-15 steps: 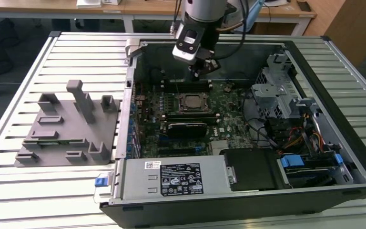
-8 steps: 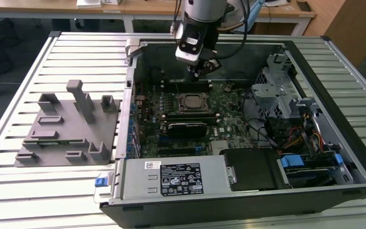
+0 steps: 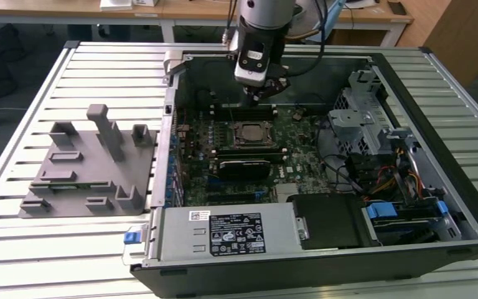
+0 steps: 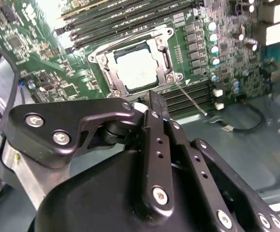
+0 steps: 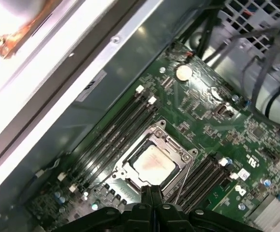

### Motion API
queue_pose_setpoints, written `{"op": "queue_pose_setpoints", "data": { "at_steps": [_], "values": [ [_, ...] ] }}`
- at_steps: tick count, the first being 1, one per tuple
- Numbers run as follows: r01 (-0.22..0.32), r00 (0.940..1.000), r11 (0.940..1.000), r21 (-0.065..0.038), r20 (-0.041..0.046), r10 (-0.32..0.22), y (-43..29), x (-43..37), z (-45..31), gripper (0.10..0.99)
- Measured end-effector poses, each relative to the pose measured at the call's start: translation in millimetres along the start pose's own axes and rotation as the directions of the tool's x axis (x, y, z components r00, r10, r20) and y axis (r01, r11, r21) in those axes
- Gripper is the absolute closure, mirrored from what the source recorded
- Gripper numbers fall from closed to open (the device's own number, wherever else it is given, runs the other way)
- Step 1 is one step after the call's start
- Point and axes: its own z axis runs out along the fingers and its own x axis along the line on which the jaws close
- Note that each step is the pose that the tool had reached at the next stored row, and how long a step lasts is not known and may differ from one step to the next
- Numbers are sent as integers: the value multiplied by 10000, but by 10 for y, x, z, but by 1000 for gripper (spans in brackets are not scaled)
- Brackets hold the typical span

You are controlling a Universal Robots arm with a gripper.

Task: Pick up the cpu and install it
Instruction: 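Install the first cpu locking lever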

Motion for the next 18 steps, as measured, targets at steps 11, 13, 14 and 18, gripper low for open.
{"op": "queue_pose_setpoints", "data": {
  "at_steps": [11,13,14,18],
  "values": [
    [1994,9799,9799,84,-45,-1994,0,-1,21,980],
    [2326,9726,9725,95,-50,-2325,-1,-1,22,980],
    [2466,9691,9691,95,-46,-2466,-1,-1,22,980],
    [3048,9524,9524,95,-30,-3047,0,-1,23,980]
  ]
}}
